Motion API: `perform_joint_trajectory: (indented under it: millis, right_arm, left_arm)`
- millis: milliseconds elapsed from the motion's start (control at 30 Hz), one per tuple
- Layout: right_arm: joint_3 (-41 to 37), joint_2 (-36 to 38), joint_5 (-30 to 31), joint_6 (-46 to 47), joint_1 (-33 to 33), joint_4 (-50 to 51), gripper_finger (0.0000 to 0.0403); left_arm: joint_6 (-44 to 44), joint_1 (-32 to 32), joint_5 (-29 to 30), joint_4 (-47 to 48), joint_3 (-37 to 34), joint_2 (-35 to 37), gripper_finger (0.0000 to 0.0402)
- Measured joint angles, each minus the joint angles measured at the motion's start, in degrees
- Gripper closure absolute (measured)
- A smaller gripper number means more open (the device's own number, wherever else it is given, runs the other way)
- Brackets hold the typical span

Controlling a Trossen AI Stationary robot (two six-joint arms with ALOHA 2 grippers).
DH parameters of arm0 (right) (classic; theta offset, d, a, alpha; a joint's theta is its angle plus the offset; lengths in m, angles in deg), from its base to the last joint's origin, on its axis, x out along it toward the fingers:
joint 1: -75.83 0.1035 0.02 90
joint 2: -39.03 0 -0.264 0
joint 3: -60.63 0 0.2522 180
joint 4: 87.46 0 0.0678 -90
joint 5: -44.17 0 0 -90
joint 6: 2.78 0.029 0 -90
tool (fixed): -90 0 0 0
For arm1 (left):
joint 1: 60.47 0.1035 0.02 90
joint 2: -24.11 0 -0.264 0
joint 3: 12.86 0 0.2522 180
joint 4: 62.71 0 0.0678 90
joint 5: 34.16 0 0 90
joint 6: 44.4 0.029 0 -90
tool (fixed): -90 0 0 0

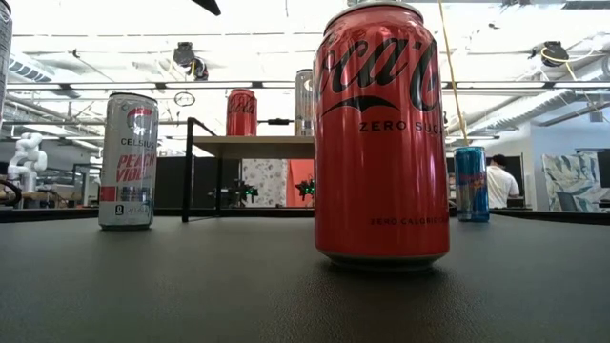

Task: Place canned beverage on shelf
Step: Put the white pink soda can on the shelf aligned with the other white pink soda can

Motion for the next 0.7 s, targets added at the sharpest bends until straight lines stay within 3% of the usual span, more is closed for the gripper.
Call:
perform_joint_trajectory:
  millis: [700]
  right_arm:
    - [-0.02, 0.0, 0.11, -1.07, 0.0, -0.24, 0.0403]
  left_arm:
    - [0.22, -0.02, 0.7, -8.91, 0.0, -1.38, 0.0028]
